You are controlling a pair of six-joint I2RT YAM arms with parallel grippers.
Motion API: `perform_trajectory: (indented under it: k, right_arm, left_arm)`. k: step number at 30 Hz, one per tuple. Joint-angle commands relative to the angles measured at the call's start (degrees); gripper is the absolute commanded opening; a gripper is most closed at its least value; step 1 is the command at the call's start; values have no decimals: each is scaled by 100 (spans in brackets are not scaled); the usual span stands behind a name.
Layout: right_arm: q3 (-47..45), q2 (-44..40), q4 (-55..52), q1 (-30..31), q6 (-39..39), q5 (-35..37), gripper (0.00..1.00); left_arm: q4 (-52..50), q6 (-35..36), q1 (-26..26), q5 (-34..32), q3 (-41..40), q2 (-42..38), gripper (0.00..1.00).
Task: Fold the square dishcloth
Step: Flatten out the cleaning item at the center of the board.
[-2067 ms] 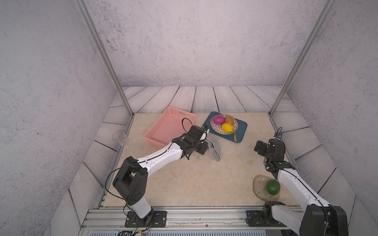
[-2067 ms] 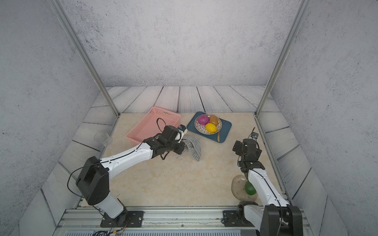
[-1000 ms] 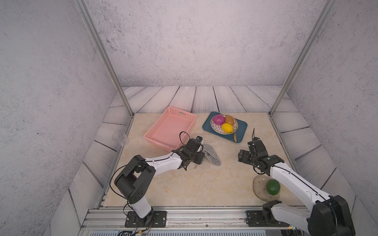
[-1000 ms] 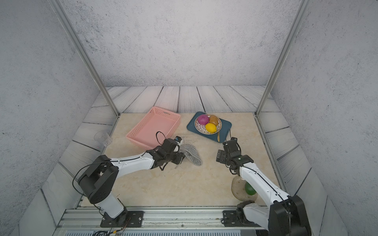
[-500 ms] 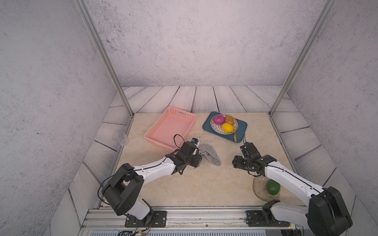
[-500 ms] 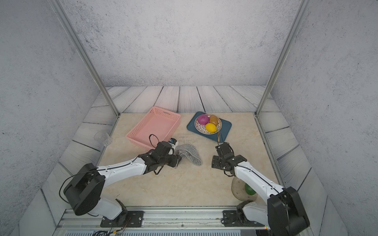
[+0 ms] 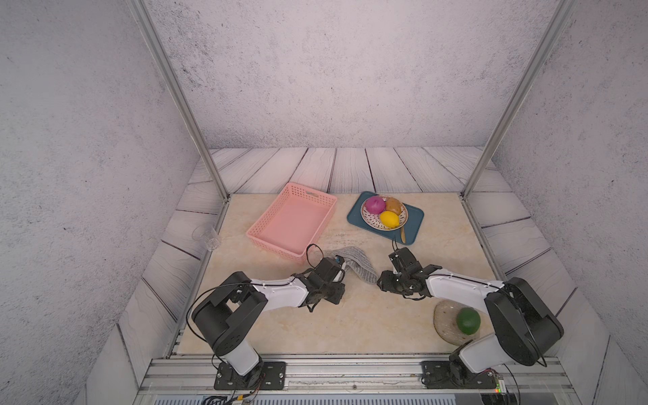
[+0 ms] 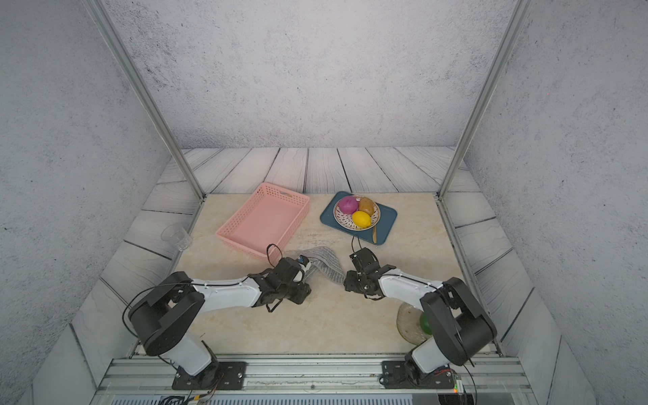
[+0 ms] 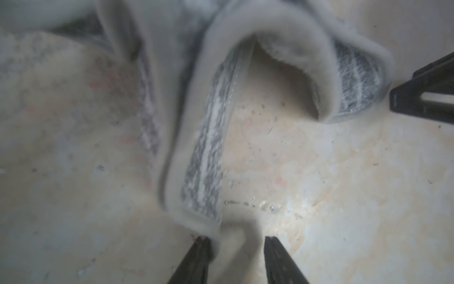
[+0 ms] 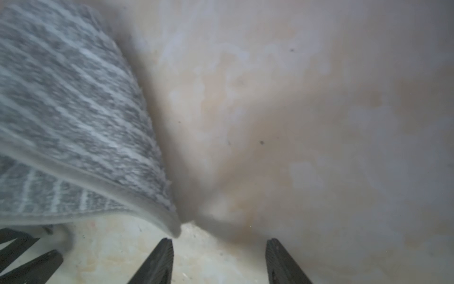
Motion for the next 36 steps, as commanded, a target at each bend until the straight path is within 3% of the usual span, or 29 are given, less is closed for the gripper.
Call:
perform_trajectory:
  k: [1, 16, 20, 25, 27, 36]
  right_arm:
    - [91, 306, 202, 55, 120, -91, 56]
    - [288, 624, 362, 162, 281, 271, 52]
    - [297, 748, 500, 168, 335, 174, 39]
    - [330, 651, 439, 178, 265, 104, 5]
    - [418, 427, 164, 181, 168, 254, 0]
    - [1553, -561, -2211, 150, -314, 1607, 0]
  left_arm:
    - [-159, 169, -73, -344, 216, 243, 43]
    - [-328, 11, -105, -966, 449, 437, 45]
    - [-369, 22, -105, -1097, 590, 600, 29]
    - [-598, 4, -105, -1384, 714, 614, 0]
    - [-728, 25, -108, -1530, 699, 428, 0]
    - [-1312, 316, -105, -2197, 308, -1696, 0]
